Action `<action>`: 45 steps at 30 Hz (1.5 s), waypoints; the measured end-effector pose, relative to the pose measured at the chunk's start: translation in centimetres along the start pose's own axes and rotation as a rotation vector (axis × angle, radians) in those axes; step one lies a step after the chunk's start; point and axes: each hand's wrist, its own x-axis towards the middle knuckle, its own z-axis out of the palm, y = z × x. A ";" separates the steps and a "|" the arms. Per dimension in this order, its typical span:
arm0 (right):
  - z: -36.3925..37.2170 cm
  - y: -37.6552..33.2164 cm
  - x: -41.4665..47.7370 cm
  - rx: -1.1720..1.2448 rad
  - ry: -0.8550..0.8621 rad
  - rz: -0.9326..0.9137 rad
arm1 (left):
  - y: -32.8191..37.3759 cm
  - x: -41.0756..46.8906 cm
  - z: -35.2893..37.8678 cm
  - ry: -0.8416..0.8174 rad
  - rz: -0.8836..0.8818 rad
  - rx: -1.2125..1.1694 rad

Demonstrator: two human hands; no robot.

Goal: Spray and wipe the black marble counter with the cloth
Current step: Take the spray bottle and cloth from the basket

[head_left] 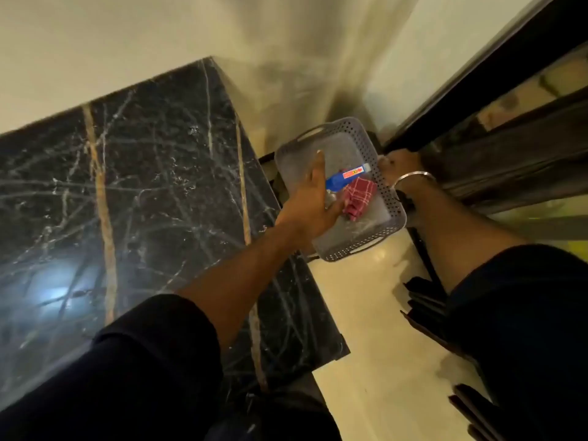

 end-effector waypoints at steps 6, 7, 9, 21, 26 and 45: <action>8.8 1.8 2.3 0.272 -0.131 0.312 | -0.1 2.7 1.7 0.114 -0.110 -0.151; 10.3 1.9 3.3 0.336 -0.109 0.330 | -0.3 3.1 1.9 0.118 -0.129 -0.175; 12.8 2.3 5.1 0.528 -0.139 0.433 | -0.9 3.9 2.3 0.100 -0.167 -0.244; 12.3 2.9 2.8 1.094 -0.269 0.454 | -3.0 4.7 2.7 0.159 -0.071 -0.318; 9.1 0.3 -0.5 1.312 -0.233 0.472 | -1.9 3.7 1.5 0.215 -0.039 -0.333; -4.5 -18.0 -17.7 1.935 -0.018 0.121 | 3.3 -12.0 -14.3 0.402 0.247 -0.567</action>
